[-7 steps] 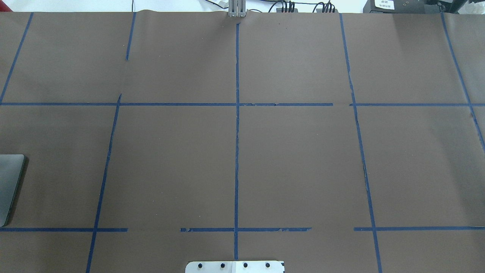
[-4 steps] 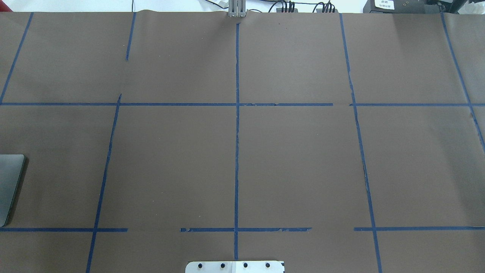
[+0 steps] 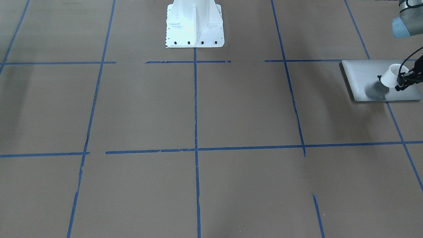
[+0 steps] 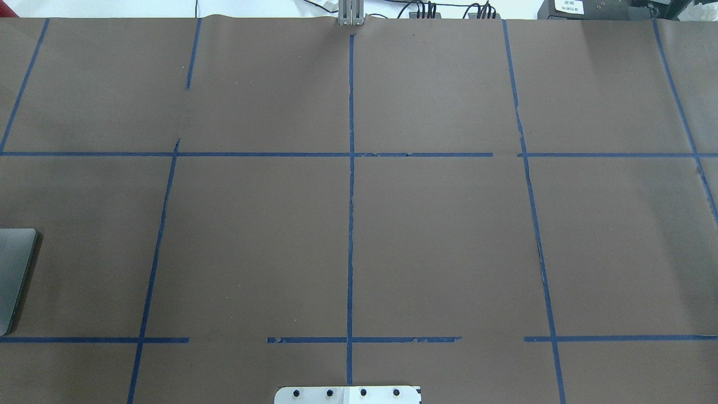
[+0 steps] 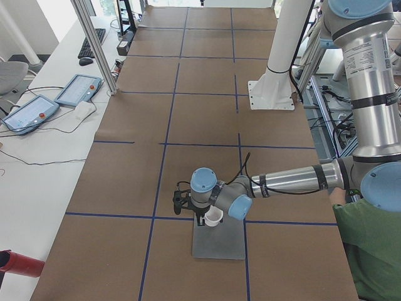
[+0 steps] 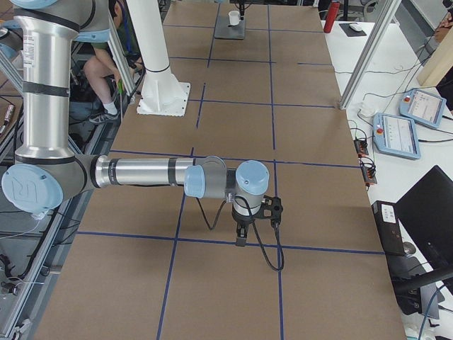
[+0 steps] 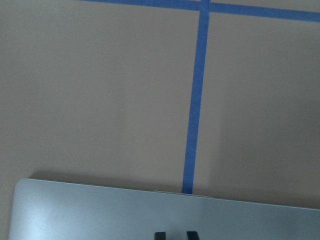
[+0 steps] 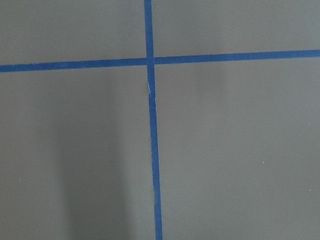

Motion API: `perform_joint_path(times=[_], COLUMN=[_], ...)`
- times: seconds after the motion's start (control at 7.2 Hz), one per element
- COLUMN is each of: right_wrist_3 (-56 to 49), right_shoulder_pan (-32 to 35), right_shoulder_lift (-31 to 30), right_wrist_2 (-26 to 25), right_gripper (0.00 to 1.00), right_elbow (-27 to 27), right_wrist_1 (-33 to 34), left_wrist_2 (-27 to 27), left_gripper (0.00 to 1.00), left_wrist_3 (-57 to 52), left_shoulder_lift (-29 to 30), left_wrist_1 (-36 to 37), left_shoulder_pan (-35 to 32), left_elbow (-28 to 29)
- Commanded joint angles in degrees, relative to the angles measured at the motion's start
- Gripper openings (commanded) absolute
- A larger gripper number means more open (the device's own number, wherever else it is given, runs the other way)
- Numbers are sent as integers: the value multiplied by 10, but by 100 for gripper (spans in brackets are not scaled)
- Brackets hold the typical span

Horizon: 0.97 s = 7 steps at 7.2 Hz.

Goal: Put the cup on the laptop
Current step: 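Bring the held cup above the silver laptop with the left gripper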

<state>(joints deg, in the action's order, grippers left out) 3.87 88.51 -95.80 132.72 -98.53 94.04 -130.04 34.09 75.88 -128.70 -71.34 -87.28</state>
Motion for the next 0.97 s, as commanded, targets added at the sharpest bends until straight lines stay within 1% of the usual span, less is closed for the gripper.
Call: perform_joint_path(times=[0.0,0.28,0.42,0.56,0.69,0.83], right_wrist_3=[0,0,0,0,0,0], right_shoulder_pan=[0,0,0,0,0,0], right_shoulder_lift=[0,0,0,0,0,0], right_wrist_2=[0,0,0,0,0,0], right_gripper=[100,100,100,100,100,100], right_elbow=[0,0,0,0,0,0], right_wrist_1=[0,0,0,0,0,0], left_wrist_2=[-7,-7,-24,-33,-38,-52], left_gripper=[0,0,58,100,100,100], left_wrist_3=[-2,-3,-3,-3,-3,-3], left_shoulder_lift=[-1,-1,0,0,0,-1], left_wrist_1=[0,1,-1,-4,-2,4], left_shoulder_pan=[2,8,10,10,9,8], left_elbow=[4,10,18,18,14,-21])
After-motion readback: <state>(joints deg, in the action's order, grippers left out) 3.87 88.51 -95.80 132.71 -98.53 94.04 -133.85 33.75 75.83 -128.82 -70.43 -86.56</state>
